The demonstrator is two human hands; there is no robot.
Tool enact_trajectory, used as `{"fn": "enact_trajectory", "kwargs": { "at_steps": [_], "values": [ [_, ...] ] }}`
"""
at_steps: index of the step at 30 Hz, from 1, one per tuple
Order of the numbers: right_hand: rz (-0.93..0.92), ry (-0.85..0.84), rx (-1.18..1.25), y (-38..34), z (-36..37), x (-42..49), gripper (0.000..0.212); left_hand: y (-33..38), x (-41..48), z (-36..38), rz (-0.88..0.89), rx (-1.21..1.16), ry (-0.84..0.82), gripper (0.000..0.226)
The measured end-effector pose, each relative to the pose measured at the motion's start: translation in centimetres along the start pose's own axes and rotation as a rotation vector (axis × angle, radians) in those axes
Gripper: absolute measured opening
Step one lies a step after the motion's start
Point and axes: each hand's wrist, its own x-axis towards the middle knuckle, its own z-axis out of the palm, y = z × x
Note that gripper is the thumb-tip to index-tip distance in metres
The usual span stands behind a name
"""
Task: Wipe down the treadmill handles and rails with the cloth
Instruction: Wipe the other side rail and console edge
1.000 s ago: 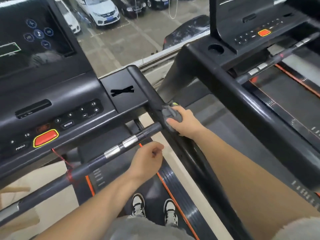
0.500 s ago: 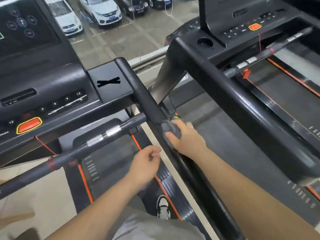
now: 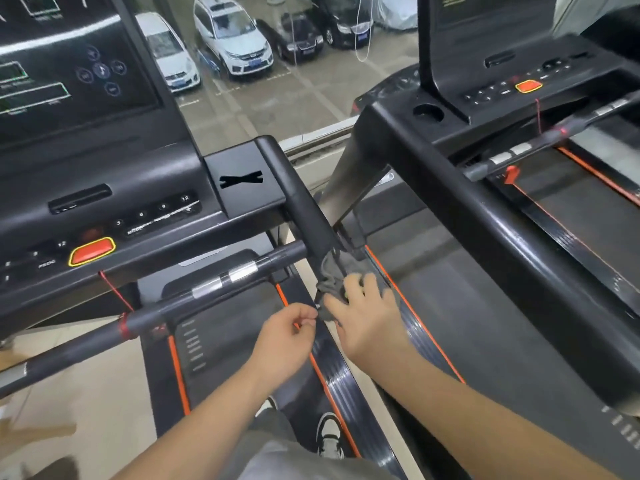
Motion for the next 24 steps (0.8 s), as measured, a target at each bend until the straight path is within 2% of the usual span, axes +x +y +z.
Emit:
{"fn": "enact_trajectory", "kwargs": {
  "at_steps": [3,9,11,14,16,19,22,24],
  "values": [
    [-0.010,-0.044,-0.027,0.2,0.1,1.9,0.025,0.1,-0.1,-1.0,-0.003,0.010,-0.008,0.021],
    [0.111,-0.132,0.084,0.0,-0.3,11.2,0.042,0.3,0.2,-2.8,-0.016,0.093,0.036,0.018],
    [0.157,-0.145,0.120,-0.2,-0.4,12.1,0.046,1.0,0.3,-2.5,0.000,0.127,0.027,0.023],
    [0.173,-0.034,0.196,0.5,-0.7,8.7,0.058,2.1,0.6,-1.7,0.057,0.140,0.024,0.037],
    [0.202,-0.052,0.327,1.2,-0.6,4.9,0.065,2.8,1.0,-1.2,0.132,0.200,0.027,0.043],
    [0.259,-0.011,0.412,1.9,-1.1,-1.1,0.062,3.7,2.1,-0.7,0.299,0.314,0.030,0.047],
    [0.314,-0.096,0.401,2.1,-1.8,-4.9,0.050,5.1,3.5,0.0,0.458,0.443,0.010,0.036],
    [0.321,-0.125,0.302,1.6,-2.0,-5.4,0.042,5.7,3.8,0.4,0.489,0.488,-0.001,0.023]
  ]
}}
